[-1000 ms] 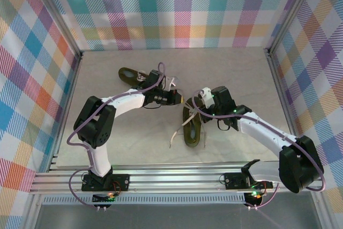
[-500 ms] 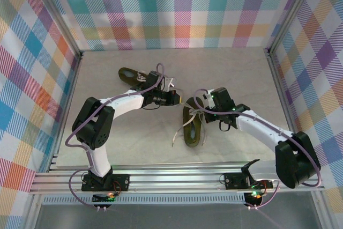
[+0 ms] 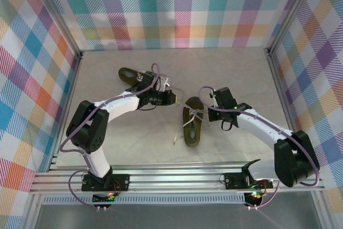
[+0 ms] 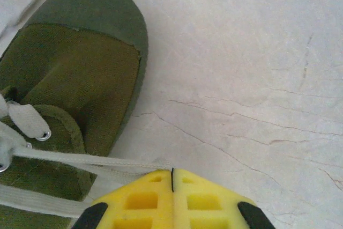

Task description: Tie the shoes

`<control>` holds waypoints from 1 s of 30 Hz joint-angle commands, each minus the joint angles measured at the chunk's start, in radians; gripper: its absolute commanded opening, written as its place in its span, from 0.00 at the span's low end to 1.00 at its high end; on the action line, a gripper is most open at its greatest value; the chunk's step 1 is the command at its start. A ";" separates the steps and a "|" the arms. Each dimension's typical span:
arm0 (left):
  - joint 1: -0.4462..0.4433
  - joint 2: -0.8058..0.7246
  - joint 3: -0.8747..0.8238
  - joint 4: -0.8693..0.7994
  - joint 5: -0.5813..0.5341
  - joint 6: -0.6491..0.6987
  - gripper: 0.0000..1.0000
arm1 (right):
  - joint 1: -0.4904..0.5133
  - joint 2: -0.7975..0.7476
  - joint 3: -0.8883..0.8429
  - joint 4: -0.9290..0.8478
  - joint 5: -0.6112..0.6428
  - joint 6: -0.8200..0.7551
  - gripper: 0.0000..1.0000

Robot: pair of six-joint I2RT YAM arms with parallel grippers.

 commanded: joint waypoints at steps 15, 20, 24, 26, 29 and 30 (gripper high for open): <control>0.061 -0.064 -0.079 0.000 -0.102 -0.001 0.00 | -0.021 -0.058 -0.007 -0.103 0.112 0.050 0.00; 0.064 -0.067 -0.088 -0.010 -0.134 -0.003 0.00 | -0.044 -0.066 -0.011 -0.109 0.114 0.040 0.00; 0.065 -0.065 -0.091 -0.035 -0.173 0.001 0.00 | -0.067 -0.071 -0.010 -0.118 0.111 0.028 0.00; 0.065 -0.061 -0.095 -0.045 -0.190 0.002 0.00 | -0.077 -0.068 -0.004 -0.125 0.113 0.021 0.00; 0.066 -0.056 -0.100 -0.069 -0.240 0.004 0.00 | -0.091 -0.056 0.003 -0.138 0.114 0.006 0.00; 0.068 -0.052 -0.102 -0.073 -0.246 0.004 0.00 | -0.096 -0.051 0.007 -0.144 0.116 0.002 0.00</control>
